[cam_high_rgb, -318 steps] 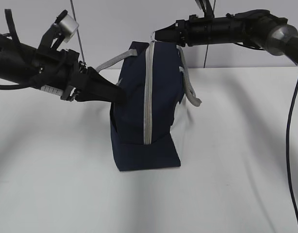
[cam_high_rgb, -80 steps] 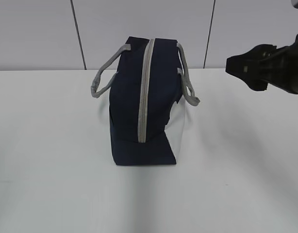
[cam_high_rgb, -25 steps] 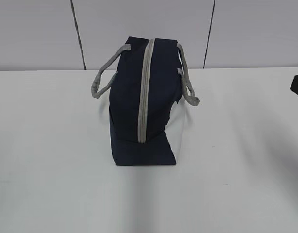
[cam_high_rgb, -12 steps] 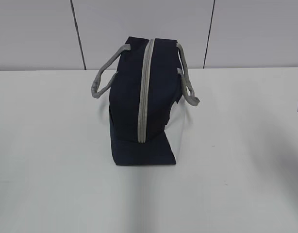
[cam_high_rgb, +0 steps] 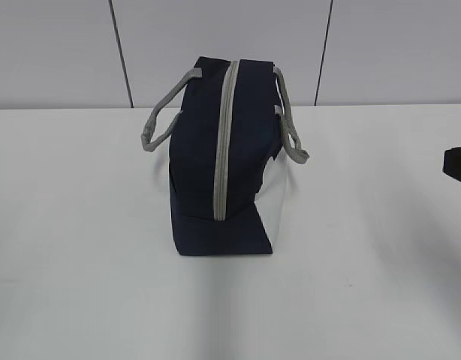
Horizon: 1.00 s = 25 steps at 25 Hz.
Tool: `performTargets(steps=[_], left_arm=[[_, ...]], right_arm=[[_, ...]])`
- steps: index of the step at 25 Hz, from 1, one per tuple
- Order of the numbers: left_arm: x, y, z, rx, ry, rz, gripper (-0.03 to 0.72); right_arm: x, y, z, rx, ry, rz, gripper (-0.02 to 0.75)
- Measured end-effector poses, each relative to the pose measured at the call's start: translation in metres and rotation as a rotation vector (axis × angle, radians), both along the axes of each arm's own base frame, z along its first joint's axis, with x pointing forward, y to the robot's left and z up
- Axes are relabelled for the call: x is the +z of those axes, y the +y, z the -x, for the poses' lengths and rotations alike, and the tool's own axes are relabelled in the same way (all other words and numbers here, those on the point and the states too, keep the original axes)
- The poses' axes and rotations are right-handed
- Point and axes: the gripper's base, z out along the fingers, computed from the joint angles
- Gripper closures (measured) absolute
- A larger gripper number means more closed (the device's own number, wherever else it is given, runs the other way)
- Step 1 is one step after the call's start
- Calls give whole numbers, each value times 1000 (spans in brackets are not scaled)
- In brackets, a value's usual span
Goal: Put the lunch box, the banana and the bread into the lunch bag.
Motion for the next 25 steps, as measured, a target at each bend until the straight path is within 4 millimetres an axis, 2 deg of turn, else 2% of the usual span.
performTargets(steps=[4, 7, 10, 19, 25], left_arm=[[0, 0, 0, 0, 0, 0, 443], [0, 0, 0, 0, 0, 0, 443], [0, 0, 0, 0, 0, 0, 444], [0, 0, 0, 0, 0, 0, 444], [0, 0, 0, 0, 0, 0, 444]], right_arm=[[12, -1, 12, 1, -69, -14, 246], [31, -3, 35, 9, -182, -22, 246], [39, -8, 63, 9, -221, -8, 246], [25, -11, 139, 34, -112, 82, 246], [10, -19, 166, -62, -18, 104, 246]])
